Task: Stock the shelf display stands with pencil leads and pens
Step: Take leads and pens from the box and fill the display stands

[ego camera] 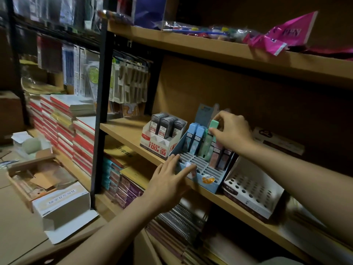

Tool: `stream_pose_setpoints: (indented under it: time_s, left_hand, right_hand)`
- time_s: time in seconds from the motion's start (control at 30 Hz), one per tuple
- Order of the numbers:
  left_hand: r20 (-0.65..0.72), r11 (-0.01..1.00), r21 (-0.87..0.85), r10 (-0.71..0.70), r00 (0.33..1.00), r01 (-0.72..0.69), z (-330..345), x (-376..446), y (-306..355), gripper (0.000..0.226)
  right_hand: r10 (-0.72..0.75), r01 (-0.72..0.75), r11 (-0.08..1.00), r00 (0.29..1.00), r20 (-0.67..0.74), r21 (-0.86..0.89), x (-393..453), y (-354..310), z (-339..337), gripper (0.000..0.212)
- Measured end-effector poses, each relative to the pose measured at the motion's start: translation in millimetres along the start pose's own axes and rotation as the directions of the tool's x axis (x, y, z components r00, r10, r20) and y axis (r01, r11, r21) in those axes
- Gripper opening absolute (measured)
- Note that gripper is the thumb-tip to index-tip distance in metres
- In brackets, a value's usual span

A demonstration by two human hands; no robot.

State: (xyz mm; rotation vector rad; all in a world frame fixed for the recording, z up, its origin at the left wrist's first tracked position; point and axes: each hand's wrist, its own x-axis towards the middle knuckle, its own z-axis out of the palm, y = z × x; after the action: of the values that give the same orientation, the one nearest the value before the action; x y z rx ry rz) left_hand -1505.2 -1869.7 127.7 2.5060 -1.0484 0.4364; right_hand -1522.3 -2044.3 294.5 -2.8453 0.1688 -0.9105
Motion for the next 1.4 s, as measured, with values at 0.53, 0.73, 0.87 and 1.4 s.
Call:
stream_pose_setpoints:
  time_s: [0.53,0.73,0.87,1.4]
  left_hand:
    - [-0.012,0.999,-0.041,0.024,1.000,-0.024,4.1,3.0,-4.9,0.072]
    - [0.030,0.999,-0.035,0.020,0.999,-0.019,3.2,2.4,-3.5,0.075]
    - [0.050,0.994,-0.108,0.022,0.999,-0.016,-8.0,-3.6,0.1,0.071]
    - [0.664,0.723,-0.127,-0.446,0.600,0.679,41.3,-212.0,-21.5,0.018]
  right_hand:
    - [0.091,-0.088,0.978,0.996,0.007,-0.189,4.3,0.8,42.5,0.030]
    - [0.046,-0.044,0.963,0.999,0.002,-0.265,2.3,-1.1,39.5,0.040]
    - [-0.019,0.008,0.989,0.997,-0.071,-0.144,-8.0,-6.0,27.9,0.043]
    - [-0.432,0.147,0.885,0.614,0.660,0.443,-254.3,-54.3,157.1,0.004]
